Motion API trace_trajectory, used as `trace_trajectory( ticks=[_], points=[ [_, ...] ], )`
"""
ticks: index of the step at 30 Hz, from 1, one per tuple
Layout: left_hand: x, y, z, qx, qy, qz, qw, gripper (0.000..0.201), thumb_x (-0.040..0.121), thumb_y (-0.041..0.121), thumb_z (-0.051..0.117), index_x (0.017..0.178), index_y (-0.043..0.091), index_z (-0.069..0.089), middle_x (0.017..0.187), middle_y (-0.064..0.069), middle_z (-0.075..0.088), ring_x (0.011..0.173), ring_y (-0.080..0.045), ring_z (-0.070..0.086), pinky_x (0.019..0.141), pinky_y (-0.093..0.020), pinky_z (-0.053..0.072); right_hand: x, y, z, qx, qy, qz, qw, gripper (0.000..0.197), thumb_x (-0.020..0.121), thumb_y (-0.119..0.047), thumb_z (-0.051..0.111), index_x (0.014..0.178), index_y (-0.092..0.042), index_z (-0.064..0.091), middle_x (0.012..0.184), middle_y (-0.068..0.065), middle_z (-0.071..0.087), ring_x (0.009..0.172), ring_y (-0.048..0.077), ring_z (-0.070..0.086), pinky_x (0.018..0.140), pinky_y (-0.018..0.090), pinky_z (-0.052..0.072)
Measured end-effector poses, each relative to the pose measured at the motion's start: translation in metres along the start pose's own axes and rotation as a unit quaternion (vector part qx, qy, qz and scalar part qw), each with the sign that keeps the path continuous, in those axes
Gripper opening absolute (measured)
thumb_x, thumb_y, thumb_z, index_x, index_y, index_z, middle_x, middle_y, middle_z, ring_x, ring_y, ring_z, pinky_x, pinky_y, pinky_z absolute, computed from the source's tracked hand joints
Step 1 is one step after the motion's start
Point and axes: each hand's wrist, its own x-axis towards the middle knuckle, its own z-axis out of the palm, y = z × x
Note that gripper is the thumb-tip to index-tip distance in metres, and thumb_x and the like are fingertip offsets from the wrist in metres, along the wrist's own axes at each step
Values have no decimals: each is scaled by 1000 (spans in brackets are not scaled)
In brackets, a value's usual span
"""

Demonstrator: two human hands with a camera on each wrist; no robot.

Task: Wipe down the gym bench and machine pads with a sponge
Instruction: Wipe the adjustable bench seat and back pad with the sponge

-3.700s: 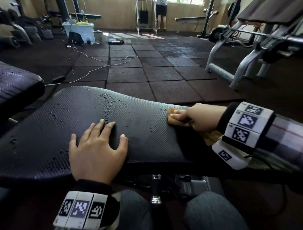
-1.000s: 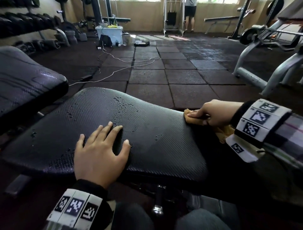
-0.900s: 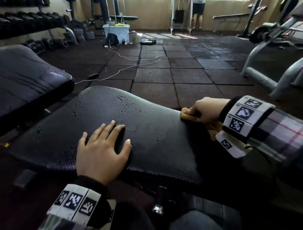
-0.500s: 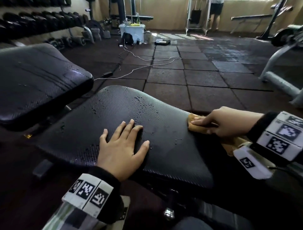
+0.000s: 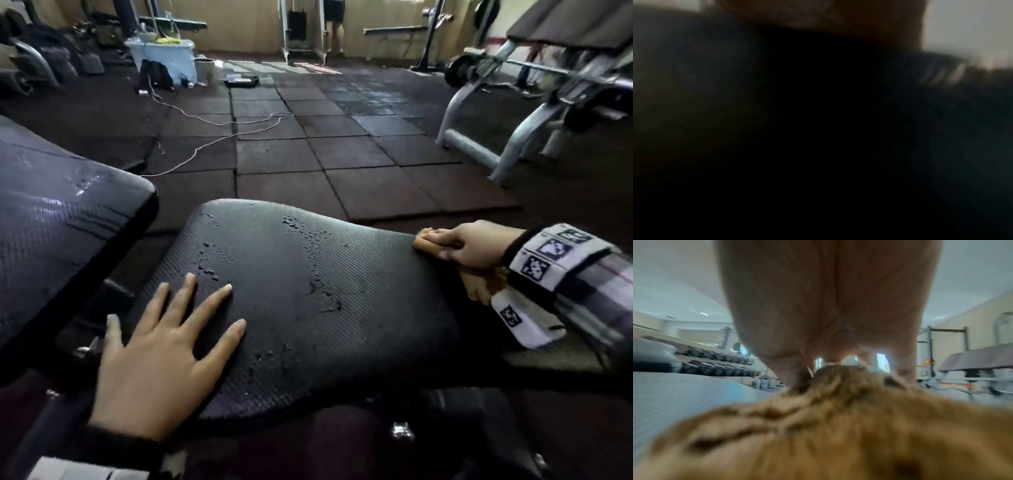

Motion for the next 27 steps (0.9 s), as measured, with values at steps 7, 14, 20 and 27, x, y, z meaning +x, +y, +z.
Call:
trace_trajectory(
  ticks=[7, 14, 20, 27],
  points=[
    [3, 0, -1, -30, -17, -14, 999, 62, 77, 83, 11, 136, 69, 22, 157, 18, 24, 146, -9, 19, 113, -55, 18, -6, -24, -7, 45, -47, 61, 996, 52, 99, -30, 39, 147, -33, 19, 155, -9, 18, 140, 14, 24, 109, 21, 18],
    [7, -1, 6, -49, 37, -16, 998, 68, 67, 85, 1, 133, 72, 14, 158, 24, 9, 147, -3, 5, 117, -51, 8, -18, -31, -4, 21, -41, 80, 996, 53, 98, -28, 41, 146, -36, 19, 153, -6, 27, 135, 20, 34, 104, 23, 26],
    [3, -1, 1, -45, 41, -16, 998, 75, 69, 83, 9, 137, 62, 32, 156, 21, 23, 146, -6, 17, 116, -51, 12, 7, -39, -14, -2, -31, 85, 996, 48, 95, -27, 48, 142, -28, 37, 135, 2, 51, 121, 22, 48, 94, 23, 36],
    [3, -3, 3, -30, 46, -11, 998, 80, 68, 82, 3, 143, 59, 22, 159, 23, 12, 147, -3, 6, 117, -47, 9, 18, -74, -23, -9, -13, 1, 1000, 51, 94, -29, 49, 141, -38, 33, 139, -3, 48, 125, 21, 46, 102, 26, 32]
  ],
)
